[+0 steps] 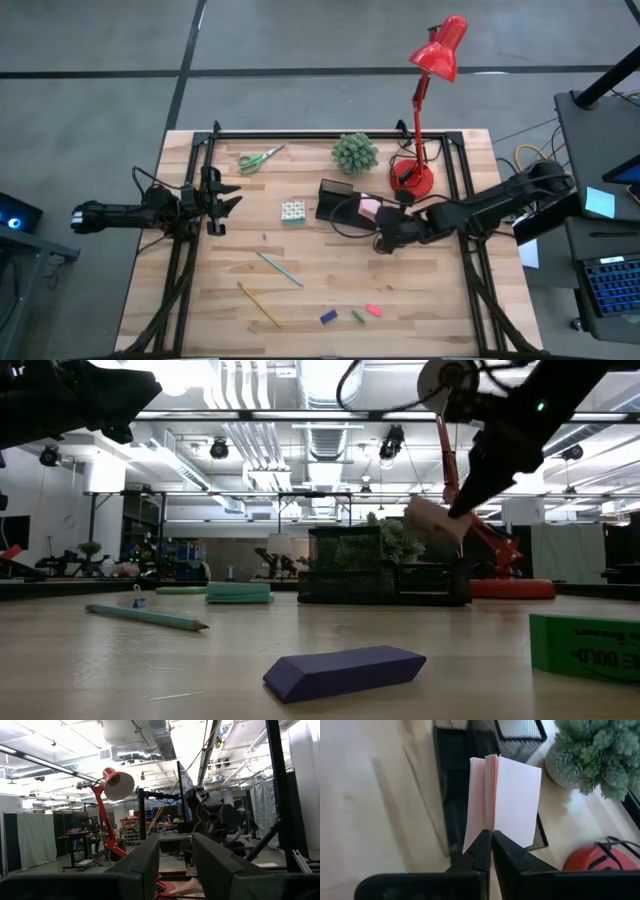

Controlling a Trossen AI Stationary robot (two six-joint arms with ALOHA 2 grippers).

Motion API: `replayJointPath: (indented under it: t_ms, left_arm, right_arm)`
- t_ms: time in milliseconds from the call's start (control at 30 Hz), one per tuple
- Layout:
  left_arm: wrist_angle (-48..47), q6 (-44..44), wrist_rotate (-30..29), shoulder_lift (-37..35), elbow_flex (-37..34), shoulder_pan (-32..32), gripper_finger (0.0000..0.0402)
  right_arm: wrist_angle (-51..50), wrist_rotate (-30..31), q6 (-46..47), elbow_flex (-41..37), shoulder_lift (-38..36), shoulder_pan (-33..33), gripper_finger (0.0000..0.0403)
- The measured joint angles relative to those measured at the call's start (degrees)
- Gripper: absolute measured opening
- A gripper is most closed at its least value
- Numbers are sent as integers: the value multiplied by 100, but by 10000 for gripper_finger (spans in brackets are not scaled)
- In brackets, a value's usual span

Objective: Pick and place office supplies into organizer
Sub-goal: Put the pink sticky notes into the black desk organizer

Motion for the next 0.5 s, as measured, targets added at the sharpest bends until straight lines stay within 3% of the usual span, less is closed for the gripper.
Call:
replayJointPath:
  t_ms: [300, 500]
  left_arm:
    - [-2, 1, 0, 0, 0, -2, 105]
    - [-2, 1, 0, -1, 0, 0, 105]
  right_arm:
    - [648, -16, -676, 0, 533, -114, 9]
    - [534, -9, -723, 0, 659, -228, 9]
